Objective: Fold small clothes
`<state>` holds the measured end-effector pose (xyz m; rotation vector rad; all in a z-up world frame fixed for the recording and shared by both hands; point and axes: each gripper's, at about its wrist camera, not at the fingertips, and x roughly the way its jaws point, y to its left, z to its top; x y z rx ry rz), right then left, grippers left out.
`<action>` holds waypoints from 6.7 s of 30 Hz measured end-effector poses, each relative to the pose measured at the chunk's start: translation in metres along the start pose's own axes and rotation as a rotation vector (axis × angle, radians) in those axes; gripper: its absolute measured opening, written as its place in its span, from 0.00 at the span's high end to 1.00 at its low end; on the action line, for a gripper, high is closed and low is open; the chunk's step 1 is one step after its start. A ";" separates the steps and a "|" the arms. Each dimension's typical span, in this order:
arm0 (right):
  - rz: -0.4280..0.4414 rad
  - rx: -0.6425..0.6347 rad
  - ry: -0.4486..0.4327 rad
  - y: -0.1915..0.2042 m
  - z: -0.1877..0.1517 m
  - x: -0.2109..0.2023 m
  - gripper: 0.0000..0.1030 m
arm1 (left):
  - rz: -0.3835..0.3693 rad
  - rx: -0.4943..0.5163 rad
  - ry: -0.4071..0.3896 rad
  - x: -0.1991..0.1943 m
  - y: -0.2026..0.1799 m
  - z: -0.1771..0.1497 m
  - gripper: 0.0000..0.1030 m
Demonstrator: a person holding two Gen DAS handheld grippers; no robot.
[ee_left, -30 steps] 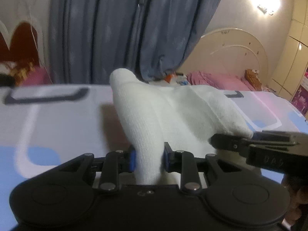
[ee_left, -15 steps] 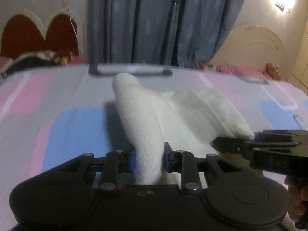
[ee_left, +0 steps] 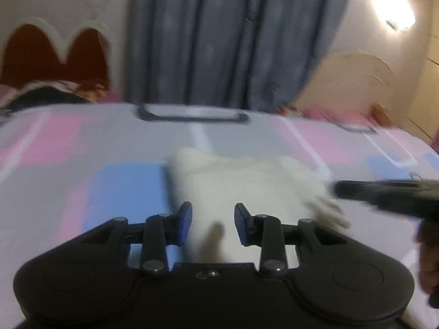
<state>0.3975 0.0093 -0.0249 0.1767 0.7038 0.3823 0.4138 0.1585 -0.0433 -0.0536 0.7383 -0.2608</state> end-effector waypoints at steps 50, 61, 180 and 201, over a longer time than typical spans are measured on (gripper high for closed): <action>-0.049 -0.079 0.075 0.068 -0.127 -0.184 1.00 | 0.157 0.111 -0.028 -0.179 -0.125 -0.144 0.69; -0.036 -0.117 -0.033 0.089 -0.166 -0.315 1.00 | 0.180 0.081 -0.105 -0.272 -0.187 -0.187 0.70; -0.129 -0.188 -0.203 0.080 -0.199 -0.428 0.00 | 0.317 0.008 -0.353 -0.367 -0.233 -0.211 0.00; -0.117 -0.195 -0.212 0.077 -0.196 -0.431 0.00 | 0.322 0.011 -0.327 -0.369 -0.230 -0.206 0.01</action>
